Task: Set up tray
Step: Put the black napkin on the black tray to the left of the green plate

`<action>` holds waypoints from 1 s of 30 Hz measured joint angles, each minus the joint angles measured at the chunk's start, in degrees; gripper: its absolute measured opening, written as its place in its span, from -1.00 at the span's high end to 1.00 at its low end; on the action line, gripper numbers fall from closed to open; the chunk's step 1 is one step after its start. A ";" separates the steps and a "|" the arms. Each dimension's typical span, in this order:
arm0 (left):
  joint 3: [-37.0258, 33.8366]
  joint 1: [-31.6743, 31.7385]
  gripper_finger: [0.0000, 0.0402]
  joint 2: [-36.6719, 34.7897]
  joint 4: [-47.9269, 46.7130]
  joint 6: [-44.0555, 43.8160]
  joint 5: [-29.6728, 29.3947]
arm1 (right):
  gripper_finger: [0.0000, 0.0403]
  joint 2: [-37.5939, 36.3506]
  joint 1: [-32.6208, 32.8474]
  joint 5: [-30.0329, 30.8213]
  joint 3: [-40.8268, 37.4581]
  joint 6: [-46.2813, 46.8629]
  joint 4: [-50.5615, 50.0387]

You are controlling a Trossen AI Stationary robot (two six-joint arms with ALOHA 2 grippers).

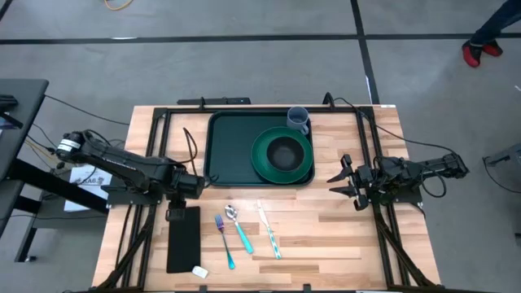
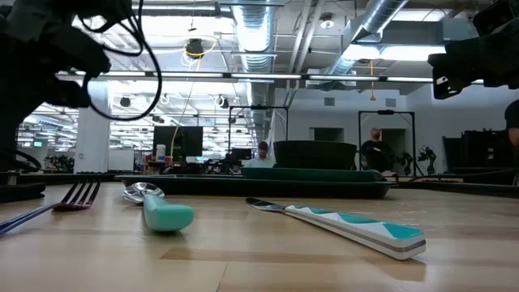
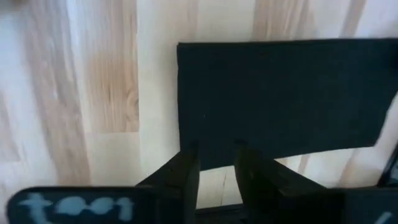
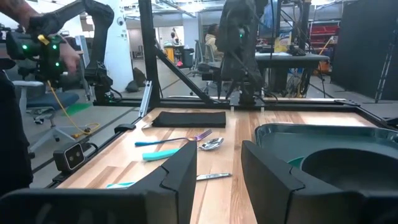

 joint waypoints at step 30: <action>-11.62 -6.19 0.55 0.03 18.71 -3.00 -9.73 | 0.41 -0.01 0.00 -0.03 0.01 0.00 0.00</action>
